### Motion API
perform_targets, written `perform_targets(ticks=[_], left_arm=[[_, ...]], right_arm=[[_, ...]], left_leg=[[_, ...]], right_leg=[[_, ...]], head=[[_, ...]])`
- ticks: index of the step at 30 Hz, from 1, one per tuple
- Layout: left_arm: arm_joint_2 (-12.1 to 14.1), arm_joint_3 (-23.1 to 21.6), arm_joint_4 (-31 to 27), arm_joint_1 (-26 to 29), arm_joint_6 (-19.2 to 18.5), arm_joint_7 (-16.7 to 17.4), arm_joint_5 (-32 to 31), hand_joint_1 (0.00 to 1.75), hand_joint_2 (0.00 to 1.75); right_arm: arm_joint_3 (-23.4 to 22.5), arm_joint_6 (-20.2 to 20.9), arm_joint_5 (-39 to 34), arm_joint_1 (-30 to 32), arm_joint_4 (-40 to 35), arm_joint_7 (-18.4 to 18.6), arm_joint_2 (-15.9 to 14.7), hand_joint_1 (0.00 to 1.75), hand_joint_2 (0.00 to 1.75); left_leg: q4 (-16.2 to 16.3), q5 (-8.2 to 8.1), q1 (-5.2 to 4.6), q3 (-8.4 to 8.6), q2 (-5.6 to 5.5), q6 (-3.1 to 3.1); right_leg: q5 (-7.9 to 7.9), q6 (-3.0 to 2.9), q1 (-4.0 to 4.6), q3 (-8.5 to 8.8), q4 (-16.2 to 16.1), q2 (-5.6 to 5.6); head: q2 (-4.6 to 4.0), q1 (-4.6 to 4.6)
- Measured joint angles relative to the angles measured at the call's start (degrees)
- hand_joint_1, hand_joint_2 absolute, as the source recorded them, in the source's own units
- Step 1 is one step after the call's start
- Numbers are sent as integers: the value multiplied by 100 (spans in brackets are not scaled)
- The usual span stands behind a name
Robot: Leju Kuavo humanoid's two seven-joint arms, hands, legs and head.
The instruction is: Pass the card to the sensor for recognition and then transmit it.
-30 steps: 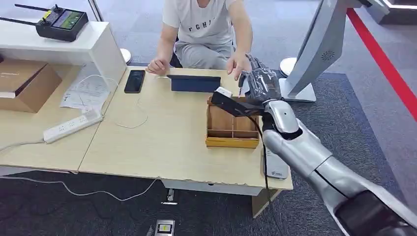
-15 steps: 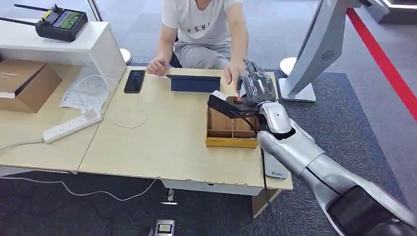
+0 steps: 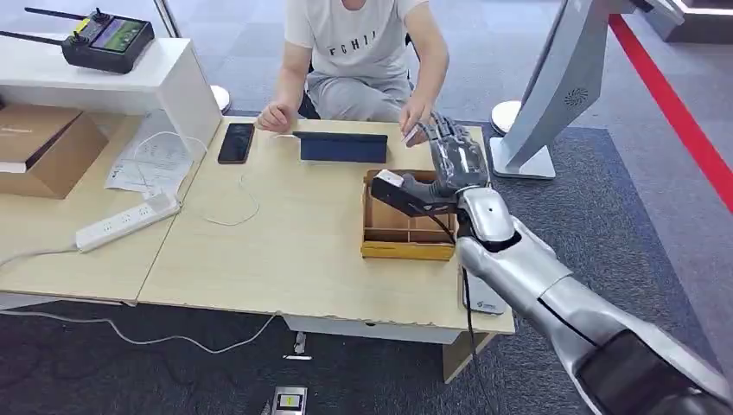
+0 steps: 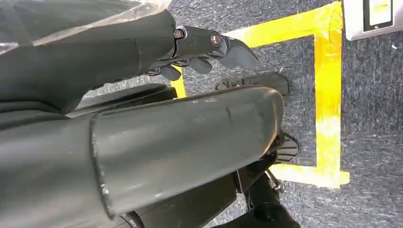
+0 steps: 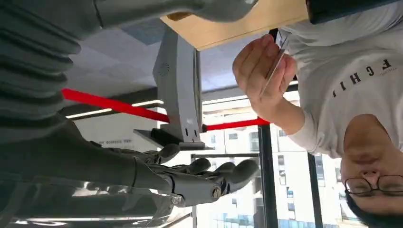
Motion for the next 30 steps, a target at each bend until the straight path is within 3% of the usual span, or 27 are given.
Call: perform_targets(ticks=[5, 10, 17, 25, 26, 30], left_arm=[[2, 0, 0, 80, 70, -57, 66, 0, 0], [28, 4, 2, 147, 105, -116, 155, 0, 0], [72, 22, 18, 210, 184, -319, 291, 0, 0], [105, 66, 31, 238, 181, -487, 435, 0, 0], [109, 68, 31, 228, 179, -474, 439, 0, 0], [111, 72, 31, 214, 179, -409, 428, 0, 0]], right_arm=[[-66, -176, -131, 238, -386, 79, -225, 0, 0], [-290, -196, -245, 887, -1494, 602, -743, 0, 0], [-654, 610, -85, 2117, -3629, 1637, -1467, 0, 0], [-1027, 1021, 15, 3320, -5579, 1711, -1744, 0, 0], [-1027, 1036, 55, 3468, -5813, 1705, -1744, 0, 175], [-1008, 1041, 9, 3715, -6210, 1705, -1733, 0, 175]], left_leg=[[1, 0, 0, 1, 0, 0], [1, -3, -1, 1, -2, 2], [1, -6, 0, 2, -2, 4], [0, -8, 3, 2, 3, 0], [0, -8, 3, 2, 3, 0], [0, -8, 3, 3, 4, 0]], right_leg=[[0, 0, 0, 0, -1, 0], [-1, 1, -1, 0, -3, 0], [-1, 0, 0, 0, -4, 2], [-2, -1, 3, 1, -4, 4], [-2, -1, 3, 2, -4, 4], [-2, -1, 3, 2, -4, 5]], head=[[0, 0], [0, -2], [0, 0], [0, -2], [0, 2], [0, 0]])
